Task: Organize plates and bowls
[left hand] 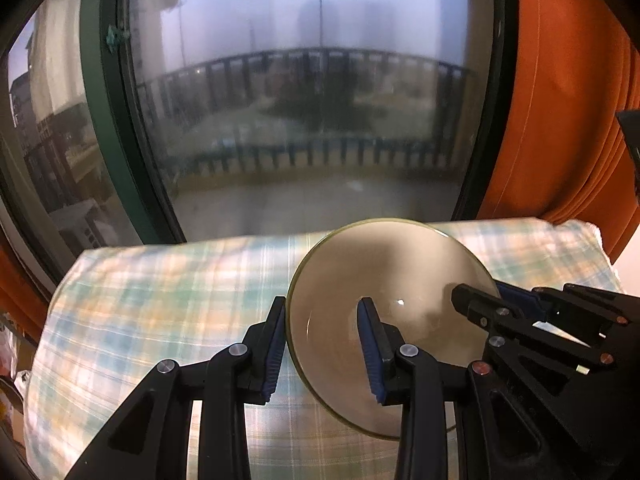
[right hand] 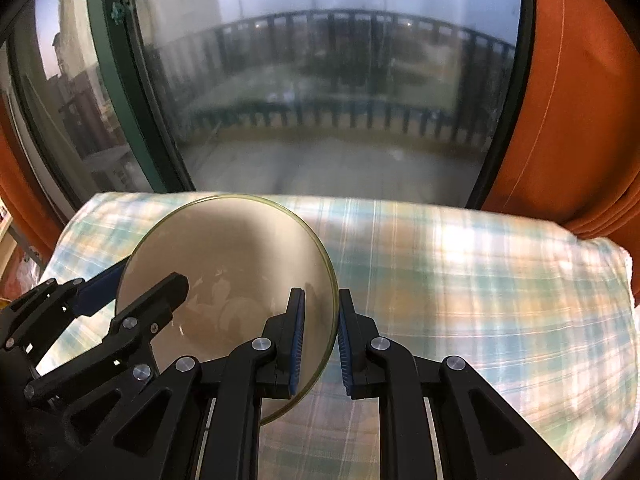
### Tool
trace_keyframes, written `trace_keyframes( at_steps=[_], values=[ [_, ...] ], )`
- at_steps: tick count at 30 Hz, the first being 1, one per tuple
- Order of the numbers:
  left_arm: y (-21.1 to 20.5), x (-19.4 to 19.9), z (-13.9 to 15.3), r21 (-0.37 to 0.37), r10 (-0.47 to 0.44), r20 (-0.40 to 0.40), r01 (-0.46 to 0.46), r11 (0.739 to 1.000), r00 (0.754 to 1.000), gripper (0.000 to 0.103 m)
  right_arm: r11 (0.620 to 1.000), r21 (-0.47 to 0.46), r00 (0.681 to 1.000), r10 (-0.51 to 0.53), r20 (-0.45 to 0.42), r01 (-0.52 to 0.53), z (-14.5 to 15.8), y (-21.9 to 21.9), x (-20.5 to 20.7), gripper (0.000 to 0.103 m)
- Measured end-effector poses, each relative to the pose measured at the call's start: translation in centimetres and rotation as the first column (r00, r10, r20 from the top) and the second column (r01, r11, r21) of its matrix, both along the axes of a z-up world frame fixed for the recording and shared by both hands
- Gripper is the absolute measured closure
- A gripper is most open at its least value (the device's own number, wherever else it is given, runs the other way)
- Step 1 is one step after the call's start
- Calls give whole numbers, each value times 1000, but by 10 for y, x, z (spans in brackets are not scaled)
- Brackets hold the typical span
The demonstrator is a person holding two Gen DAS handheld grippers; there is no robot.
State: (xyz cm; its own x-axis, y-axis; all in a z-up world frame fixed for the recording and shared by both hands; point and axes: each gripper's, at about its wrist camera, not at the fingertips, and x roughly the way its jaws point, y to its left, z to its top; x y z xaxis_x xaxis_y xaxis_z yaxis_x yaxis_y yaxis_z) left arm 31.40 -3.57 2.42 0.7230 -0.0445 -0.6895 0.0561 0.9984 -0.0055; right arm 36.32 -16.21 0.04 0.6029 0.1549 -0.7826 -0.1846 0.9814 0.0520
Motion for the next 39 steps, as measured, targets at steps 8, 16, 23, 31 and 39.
trace_keyframes(
  at_steps=[8,16,23,31,39],
  values=[
    [-3,-34,26,13,-1,59,0,1000,998,70,1000,13,999,-1,48,0,30,0,-34,84],
    [-8,-73,32,-4,-13,54,13,1000,998,69,1000,-16,994,-3,111,4,55,-4,-78,84],
    [-20,-113,40,-21,-33,73,35,999,997,69,999,-29,990,-19,139,24,67,-17,-122,84],
    [-35,-160,48,-17,-65,114,67,998,991,69,998,-30,985,-48,164,53,75,-30,-173,84],
    [-50,-202,50,-5,-114,148,116,993,982,68,995,-12,982,-92,167,95,74,-47,-225,84]
  ],
)
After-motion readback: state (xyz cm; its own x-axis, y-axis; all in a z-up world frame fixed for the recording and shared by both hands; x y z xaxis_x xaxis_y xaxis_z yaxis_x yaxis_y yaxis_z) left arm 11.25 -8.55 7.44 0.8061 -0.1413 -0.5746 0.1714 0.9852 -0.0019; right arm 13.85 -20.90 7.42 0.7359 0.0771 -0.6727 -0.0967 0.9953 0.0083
